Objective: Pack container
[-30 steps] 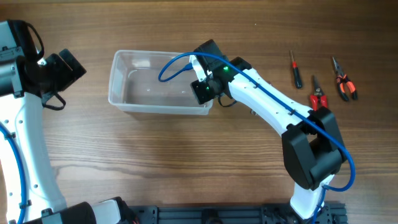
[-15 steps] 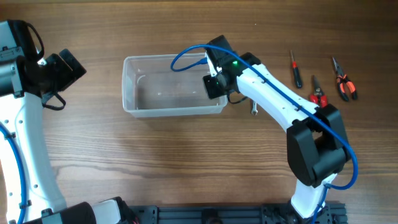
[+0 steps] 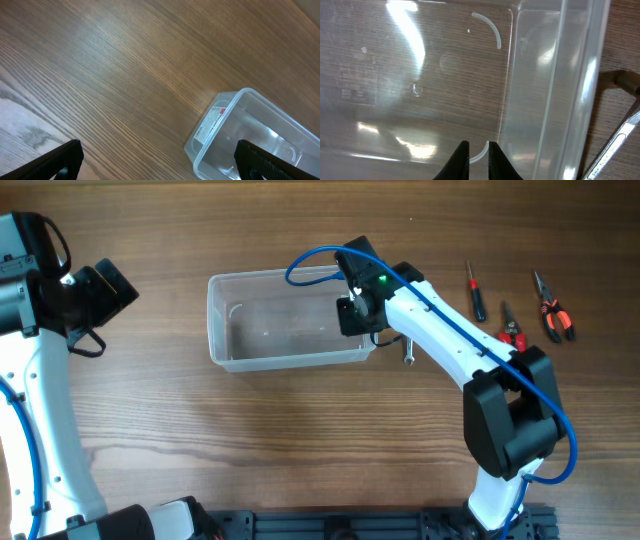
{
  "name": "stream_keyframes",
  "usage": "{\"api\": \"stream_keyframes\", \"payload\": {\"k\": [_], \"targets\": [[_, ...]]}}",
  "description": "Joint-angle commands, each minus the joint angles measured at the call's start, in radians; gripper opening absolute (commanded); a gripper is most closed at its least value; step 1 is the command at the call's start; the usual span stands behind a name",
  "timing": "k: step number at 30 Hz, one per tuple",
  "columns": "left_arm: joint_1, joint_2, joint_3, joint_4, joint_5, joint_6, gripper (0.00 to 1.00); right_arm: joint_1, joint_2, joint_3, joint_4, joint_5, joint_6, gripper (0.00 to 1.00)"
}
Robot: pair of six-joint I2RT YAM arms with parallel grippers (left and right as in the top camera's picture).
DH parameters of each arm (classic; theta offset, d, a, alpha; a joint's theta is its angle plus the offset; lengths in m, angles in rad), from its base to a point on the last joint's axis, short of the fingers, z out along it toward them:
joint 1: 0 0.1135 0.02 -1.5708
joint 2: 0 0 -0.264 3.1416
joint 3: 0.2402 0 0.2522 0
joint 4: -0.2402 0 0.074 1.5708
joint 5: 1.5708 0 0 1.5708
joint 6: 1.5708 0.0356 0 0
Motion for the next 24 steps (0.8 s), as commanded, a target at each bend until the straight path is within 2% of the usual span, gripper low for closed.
{"api": "stream_keyframes", "payload": {"k": [1, 6, 10, 11, 12, 18, 20, 22, 24], "targets": [[-0.002, -0.009, 0.011, -0.004, 0.012, -0.009, 1.0, -0.007, -0.005, 0.016, -0.006, 0.043, 0.031, 0.13], [-0.002, -0.009, 0.011, -0.012, 0.012, -0.009, 1.0, -0.007, -0.005, 0.016, -0.007, 0.045, 0.061, 0.14], [-0.002, -0.009, 0.011, -0.013, 0.012, -0.009, 1.0, -0.006, -0.007, 0.025, -0.001, -0.002, 0.002, 0.18], [-0.002, -0.009, 0.011, -0.014, 0.012, -0.009, 1.0, -0.006, -0.011, 0.034, 0.0, -0.02, -0.018, 0.22], [-0.002, -0.009, 0.011, -0.013, 0.012, -0.009, 1.0, -0.006, -0.021, 0.05, 0.0, -0.036, -0.035, 0.31], [-0.002, -0.009, 0.011, -0.014, 0.012, -0.009, 1.0, -0.016, -0.15, 0.224, -0.063, 0.0, -0.044, 0.72], [-0.002, -0.009, 0.011, -0.014, 0.012, -0.009, 1.0, -0.024, -0.202, 0.271, -0.101, 0.037, -0.061, 0.99], [-0.002, -0.009, 0.011, -0.014, 0.012, -0.009, 1.0, -0.046, -0.249, 0.293, -0.152, 0.126, -0.037, 1.0], [-0.002, -0.009, 0.011, -0.014, 0.012, -0.009, 1.0, -0.082, -0.28, 0.293, -0.23, 0.208, 0.087, 1.0]]}}
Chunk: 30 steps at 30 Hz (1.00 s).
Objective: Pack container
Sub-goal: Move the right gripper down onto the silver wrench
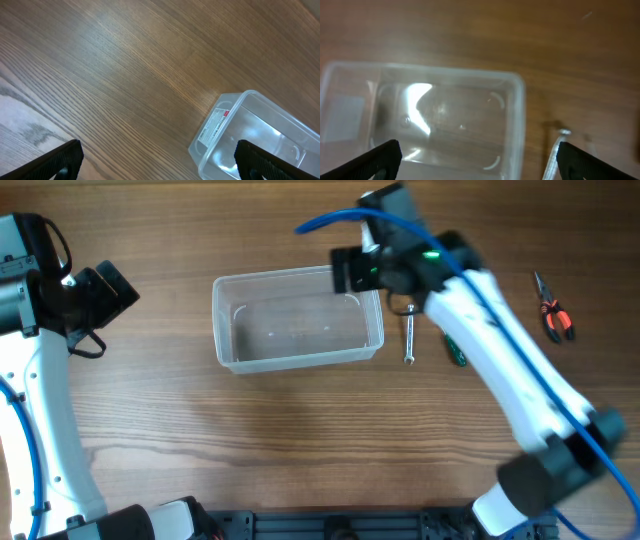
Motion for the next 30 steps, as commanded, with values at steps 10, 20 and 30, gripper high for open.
{"api": "stream_keyframes", "payload": {"k": [10, 20, 30], "targets": [[-0.002, -0.009, 0.011, -0.013, 0.012, -0.009, 1.0, -0.201, 0.026, -0.005, -0.229, 0.089, 0.224, 1.0], [-0.002, -0.009, 0.011, -0.024, 0.012, -0.009, 1.0, -0.203, 0.246, -0.005, -0.257, 0.014, 0.156, 1.0], [-0.002, -0.009, 0.011, -0.023, 0.012, -0.009, 1.0, -0.203, 0.317, -0.094, -0.198, -0.09, 0.025, 1.0]]}}
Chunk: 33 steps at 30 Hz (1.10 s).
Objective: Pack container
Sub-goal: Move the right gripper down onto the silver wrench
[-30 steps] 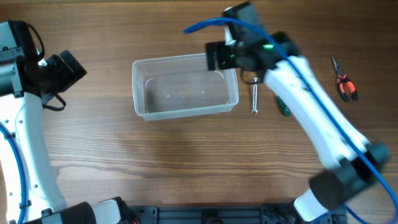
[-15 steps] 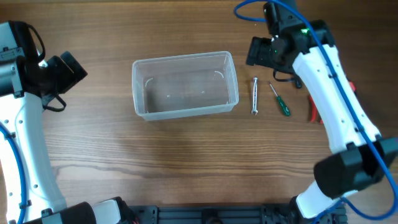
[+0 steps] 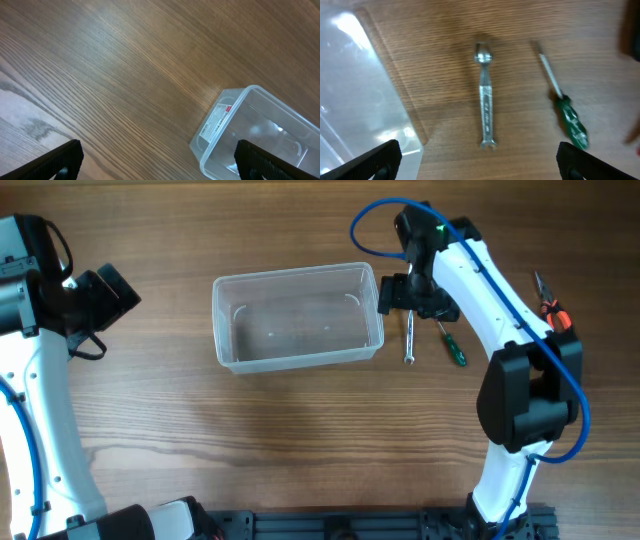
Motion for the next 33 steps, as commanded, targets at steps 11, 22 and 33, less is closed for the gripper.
{"api": "stream_keyframes", "payload": {"k": [11, 22, 33], "targets": [[-0.002, -0.009, 0.011, -0.001, 0.009, -0.008, 1.0, -0.029, 0.016, -0.162, 0.18, -0.061, -0.129, 1.0], [-0.002, -0.009, 0.011, -0.001, 0.009, -0.008, 1.0, -0.043, 0.017, -0.197, 0.268, -0.061, -0.175, 1.0], [-0.002, -0.009, 0.011, -0.001, 0.009, -0.008, 1.0, -0.043, 0.017, -0.304, 0.359, -0.061, -0.175, 0.99]]}}
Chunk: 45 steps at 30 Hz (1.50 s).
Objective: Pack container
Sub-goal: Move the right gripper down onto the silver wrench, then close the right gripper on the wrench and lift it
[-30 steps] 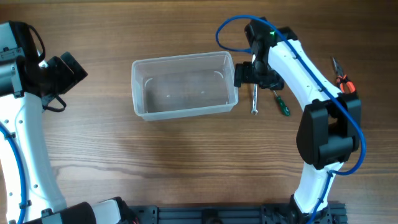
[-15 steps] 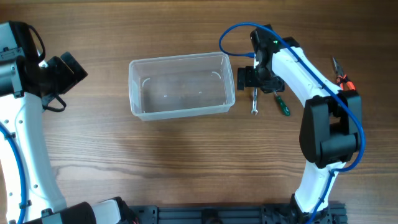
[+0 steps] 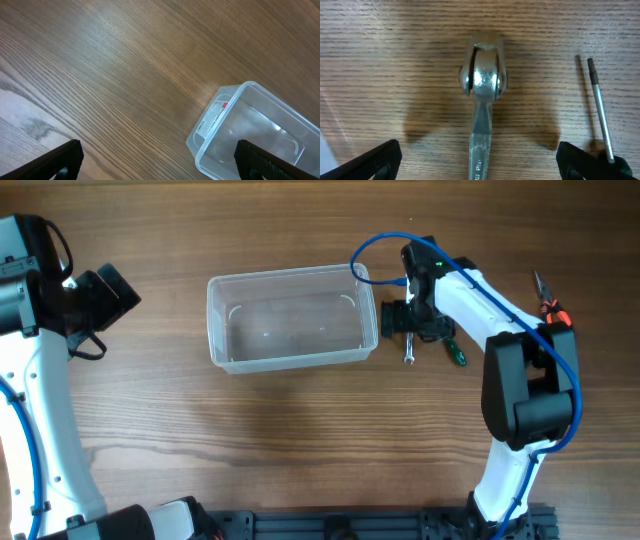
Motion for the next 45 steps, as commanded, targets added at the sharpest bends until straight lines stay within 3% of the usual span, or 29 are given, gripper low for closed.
{"api": "stream_keyframes", "payload": {"k": [1, 10, 13, 20, 22, 32, 45], "targets": [[-0.002, -0.009, 0.011, -0.001, 0.009, -0.009, 1.0, -0.001, 0.014, -0.007, 0.021, -0.01, -0.013, 0.95], [-0.002, -0.009, 0.011, -0.001, 0.009, -0.009, 1.0, -0.001, 0.014, -0.007, 0.021, -0.009, -0.013, 0.6], [-0.002, -0.009, 0.011, -0.001, 0.009, -0.009, 1.0, -0.001, 0.014, -0.007, 0.021, -0.01, -0.013, 0.4], [-0.002, -0.009, 0.011, -0.001, 0.009, -0.009, 1.0, -0.001, 0.014, -0.007, 0.02, -0.01, -0.013, 0.27], [-0.002, -0.009, 0.011, -0.001, 0.009, -0.009, 1.0, -0.001, 0.014, -0.007, 0.02, -0.01, -0.013, 0.17], [-0.002, -0.009, 0.011, -0.001, 0.009, -0.009, 1.0, -0.001, 0.014, -0.007, 0.021, -0.009, -0.013, 0.04], [-0.002, -0.009, 0.011, -0.001, 0.009, -0.005, 1.0, -0.001, -0.05, 0.034, 0.023, -0.009, -0.018, 0.04]]}}
